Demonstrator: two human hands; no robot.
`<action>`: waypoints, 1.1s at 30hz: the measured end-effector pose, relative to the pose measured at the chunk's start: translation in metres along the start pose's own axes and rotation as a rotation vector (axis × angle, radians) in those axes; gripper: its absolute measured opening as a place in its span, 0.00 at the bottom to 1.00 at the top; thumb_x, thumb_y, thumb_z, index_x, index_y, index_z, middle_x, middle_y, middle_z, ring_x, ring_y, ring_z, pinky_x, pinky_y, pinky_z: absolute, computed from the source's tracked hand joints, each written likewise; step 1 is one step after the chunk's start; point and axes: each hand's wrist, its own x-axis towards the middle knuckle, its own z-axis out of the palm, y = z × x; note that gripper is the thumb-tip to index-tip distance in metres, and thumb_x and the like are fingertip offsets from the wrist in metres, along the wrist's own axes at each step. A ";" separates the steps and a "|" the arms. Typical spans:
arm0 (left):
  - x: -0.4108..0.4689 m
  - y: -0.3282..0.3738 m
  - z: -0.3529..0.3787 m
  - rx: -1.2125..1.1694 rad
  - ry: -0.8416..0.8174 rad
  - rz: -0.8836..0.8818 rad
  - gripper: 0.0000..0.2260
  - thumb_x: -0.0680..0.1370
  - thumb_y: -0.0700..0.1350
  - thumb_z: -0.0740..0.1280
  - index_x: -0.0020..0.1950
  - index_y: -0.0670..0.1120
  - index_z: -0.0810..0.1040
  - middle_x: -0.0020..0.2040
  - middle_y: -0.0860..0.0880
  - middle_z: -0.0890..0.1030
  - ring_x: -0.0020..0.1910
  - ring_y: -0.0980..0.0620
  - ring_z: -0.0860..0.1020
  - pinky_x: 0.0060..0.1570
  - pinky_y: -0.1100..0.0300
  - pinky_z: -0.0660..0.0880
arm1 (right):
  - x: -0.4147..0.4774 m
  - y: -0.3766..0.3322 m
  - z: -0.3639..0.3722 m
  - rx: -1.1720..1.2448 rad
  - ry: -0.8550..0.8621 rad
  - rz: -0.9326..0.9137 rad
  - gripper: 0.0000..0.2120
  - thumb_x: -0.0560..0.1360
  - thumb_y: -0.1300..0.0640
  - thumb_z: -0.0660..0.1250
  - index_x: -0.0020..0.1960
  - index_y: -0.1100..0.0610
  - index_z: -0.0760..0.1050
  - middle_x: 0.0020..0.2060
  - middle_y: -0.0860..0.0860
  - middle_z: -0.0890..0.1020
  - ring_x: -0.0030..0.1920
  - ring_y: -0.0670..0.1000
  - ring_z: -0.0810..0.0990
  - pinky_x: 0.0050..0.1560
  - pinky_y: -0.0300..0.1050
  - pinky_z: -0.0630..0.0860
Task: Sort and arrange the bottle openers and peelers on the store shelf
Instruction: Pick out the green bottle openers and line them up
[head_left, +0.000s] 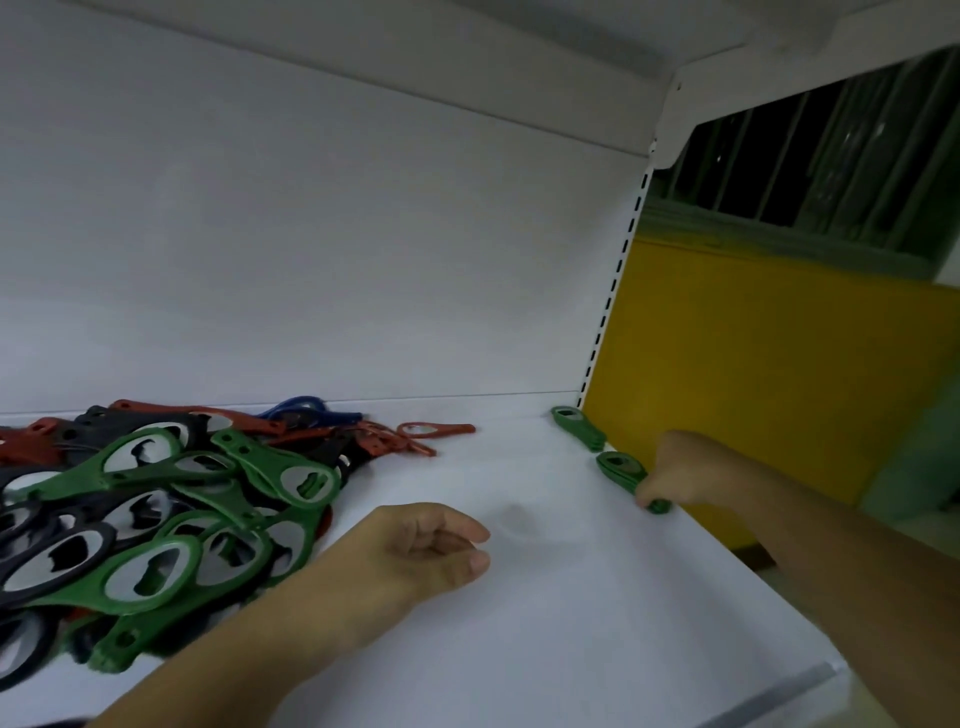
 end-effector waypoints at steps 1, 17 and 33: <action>0.000 0.000 0.000 0.007 -0.002 0.003 0.08 0.71 0.45 0.73 0.50 0.49 0.82 0.50 0.47 0.84 0.52 0.49 0.81 0.56 0.61 0.75 | 0.002 -0.001 0.000 -0.011 -0.007 0.004 0.22 0.63 0.57 0.74 0.28 0.56 0.58 0.26 0.50 0.62 0.25 0.48 0.62 0.26 0.39 0.55; -0.008 -0.001 0.010 0.180 0.019 0.145 0.04 0.73 0.45 0.73 0.47 0.48 0.82 0.40 0.54 0.81 0.39 0.58 0.78 0.46 0.59 0.77 | -0.023 -0.028 0.013 0.151 0.357 -0.270 0.26 0.76 0.45 0.63 0.25 0.54 0.60 0.21 0.51 0.64 0.25 0.51 0.64 0.30 0.45 0.55; -0.134 -0.020 -0.036 0.868 0.528 0.288 0.12 0.74 0.53 0.62 0.36 0.48 0.76 0.27 0.56 0.72 0.29 0.57 0.70 0.31 0.70 0.62 | -0.127 -0.247 0.059 0.627 0.222 -1.031 0.07 0.74 0.50 0.67 0.40 0.51 0.80 0.35 0.45 0.79 0.37 0.47 0.78 0.39 0.43 0.76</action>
